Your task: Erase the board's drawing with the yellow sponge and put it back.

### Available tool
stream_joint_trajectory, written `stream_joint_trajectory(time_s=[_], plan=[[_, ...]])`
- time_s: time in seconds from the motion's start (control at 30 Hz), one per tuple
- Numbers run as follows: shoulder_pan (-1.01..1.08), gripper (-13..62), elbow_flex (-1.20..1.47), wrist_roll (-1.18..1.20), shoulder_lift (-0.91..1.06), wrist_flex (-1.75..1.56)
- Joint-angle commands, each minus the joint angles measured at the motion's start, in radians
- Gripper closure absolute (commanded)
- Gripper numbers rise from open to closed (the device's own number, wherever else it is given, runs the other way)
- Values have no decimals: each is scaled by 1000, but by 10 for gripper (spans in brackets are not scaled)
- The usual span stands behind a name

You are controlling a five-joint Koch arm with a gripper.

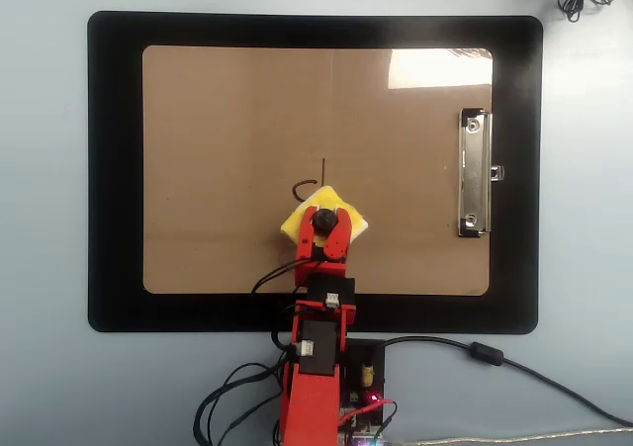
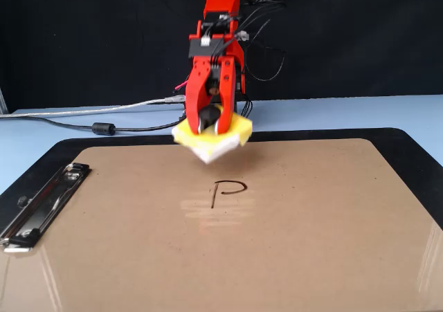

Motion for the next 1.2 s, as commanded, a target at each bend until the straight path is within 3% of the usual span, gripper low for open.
stream_joint_trajectory(time_s=[0.0, 0.27, 0.57, 0.7, 0.97, 1.03, 1.17], plan=[[15, 575, 21, 2, -46, -110], [9, 575, 242, -2, -121, -469], [21, 575, -109, 0, -678, -709], [23, 575, -20, -3, -589, -709], [11, 575, 382, -3, -91, -690], [11, 575, 360, -2, -132, -690], [12, 575, 86, 0, -397, -689]])
